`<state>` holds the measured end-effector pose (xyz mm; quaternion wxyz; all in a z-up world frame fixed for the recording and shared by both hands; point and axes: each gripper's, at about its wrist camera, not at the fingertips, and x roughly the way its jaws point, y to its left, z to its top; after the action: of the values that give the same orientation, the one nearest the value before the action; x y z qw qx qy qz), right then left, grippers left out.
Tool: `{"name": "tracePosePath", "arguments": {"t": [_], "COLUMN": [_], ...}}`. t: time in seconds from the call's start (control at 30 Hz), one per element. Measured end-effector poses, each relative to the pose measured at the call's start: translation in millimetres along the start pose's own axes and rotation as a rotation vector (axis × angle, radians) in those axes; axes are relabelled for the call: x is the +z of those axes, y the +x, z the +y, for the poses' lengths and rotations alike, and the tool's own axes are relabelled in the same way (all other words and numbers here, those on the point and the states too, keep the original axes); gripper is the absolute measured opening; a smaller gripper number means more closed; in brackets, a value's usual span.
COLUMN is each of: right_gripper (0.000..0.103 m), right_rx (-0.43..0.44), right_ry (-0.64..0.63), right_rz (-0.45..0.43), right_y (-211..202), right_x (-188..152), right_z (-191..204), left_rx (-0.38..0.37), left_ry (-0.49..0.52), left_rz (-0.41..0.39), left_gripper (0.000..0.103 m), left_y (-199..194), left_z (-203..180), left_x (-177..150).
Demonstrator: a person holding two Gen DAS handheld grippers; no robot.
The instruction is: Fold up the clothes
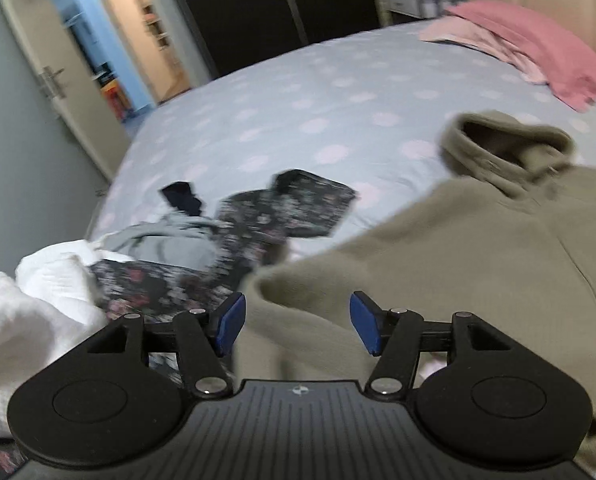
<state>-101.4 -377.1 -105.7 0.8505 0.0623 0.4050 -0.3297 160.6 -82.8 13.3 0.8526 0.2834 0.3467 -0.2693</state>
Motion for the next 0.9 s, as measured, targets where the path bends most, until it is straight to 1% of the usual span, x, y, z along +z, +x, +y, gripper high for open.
{"name": "tracePosePath", "arguments": {"t": [0.2, 0.3, 0.4, 0.5, 0.53, 0.57, 0.63, 0.77, 0.87, 0.9], "right_gripper": [0.065, 0.065, 0.065, 0.065, 0.065, 0.065, 0.065, 0.065, 0.065, 0.065], "right_rx": [-0.005, -0.009, -0.013, -0.015, -0.015, -0.016, -0.015, -0.013, -0.012, -0.012], "right_ry": [0.005, 0.01, 0.017, 0.023, 0.024, 0.026, 0.028, 0.026, 0.023, 0.024], "right_rz": [0.005, 0.013, 0.019, 0.021, 0.022, 0.022, 0.023, 0.026, 0.026, 0.026], "right_y": [0.6, 2.7, 4.4, 4.9, 5.0, 5.1, 5.4, 6.8, 8.1, 8.3], "right_x": [-3.7, -6.0, -7.8, -9.5, -9.9, -10.4, -11.8, -13.8, -13.3, -13.2], "right_z": [-4.7, -8.8, -12.3, -15.4, -16.2, -17.2, -19.3, -20.8, -21.9, -22.4], "left_rx": [0.002, 0.004, -0.014, -0.011, 0.001, 0.026, 0.113, 0.277, 0.357, 0.383], "left_ry": [0.066, 0.103, 0.106, 0.093, 0.102, 0.119, 0.184, 0.34, 0.377, 0.389], "left_rz": [0.019, 0.039, 0.063, 0.075, 0.078, 0.071, 0.046, 0.003, -0.014, -0.019], "left_gripper": [0.066, 0.067, 0.067, 0.067, 0.067, 0.068, 0.07, 0.071, 0.071, 0.067], "left_y": [4.8, 14.4, 30.9, 47.6, 54.5, 59.9, 74.0, 99.8, 108.9, 111.8], "left_z": [-54.0, -79.5, -98.1, -108.7, -113.4, -118.4, -130.2, -150.5, -153.6, -154.5], "left_x": [-40.3, -58.2, -73.6, -87.6, -92.5, -97.4, -107.2, -121.2, -123.0, -123.5]}}
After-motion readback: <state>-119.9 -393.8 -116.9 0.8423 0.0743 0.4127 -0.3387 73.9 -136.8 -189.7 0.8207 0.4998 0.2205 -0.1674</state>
